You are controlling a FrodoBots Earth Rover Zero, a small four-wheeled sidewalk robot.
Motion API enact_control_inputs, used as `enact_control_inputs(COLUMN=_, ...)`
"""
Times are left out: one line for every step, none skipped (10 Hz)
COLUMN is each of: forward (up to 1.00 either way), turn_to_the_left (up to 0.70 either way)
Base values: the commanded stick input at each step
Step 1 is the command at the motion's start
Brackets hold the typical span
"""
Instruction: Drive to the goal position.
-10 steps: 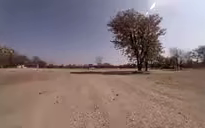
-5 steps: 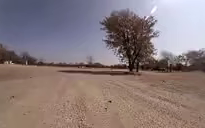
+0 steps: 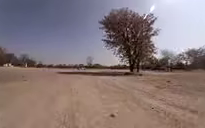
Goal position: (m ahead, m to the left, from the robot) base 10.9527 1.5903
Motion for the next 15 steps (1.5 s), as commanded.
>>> enact_control_inputs(forward=1.0, turn_to_the_left=0.0)
enact_control_inputs(forward=1.0, turn_to_the_left=0.0)
enact_control_inputs(forward=1.0, turn_to_the_left=0.0)
enact_control_inputs(forward=1.0, turn_to_the_left=0.0)
enact_control_inputs(forward=1.0, turn_to_the_left=0.0)
enact_control_inputs(forward=1.0, turn_to_the_left=0.0)
enact_control_inputs(forward=1.0, turn_to_the_left=0.0)
enact_control_inputs(forward=1.0, turn_to_the_left=0.0)
enact_control_inputs(forward=1.0, turn_to_the_left=0.0)
enact_control_inputs(forward=1.0, turn_to_the_left=0.0)
enact_control_inputs(forward=1.0, turn_to_the_left=0.0)
enact_control_inputs(forward=1.0, turn_to_the_left=0.0)
enact_control_inputs(forward=1.0, turn_to_the_left=0.0)
enact_control_inputs(forward=1.0, turn_to_the_left=0.0)
enact_control_inputs(forward=1.0, turn_to_the_left=0.0)
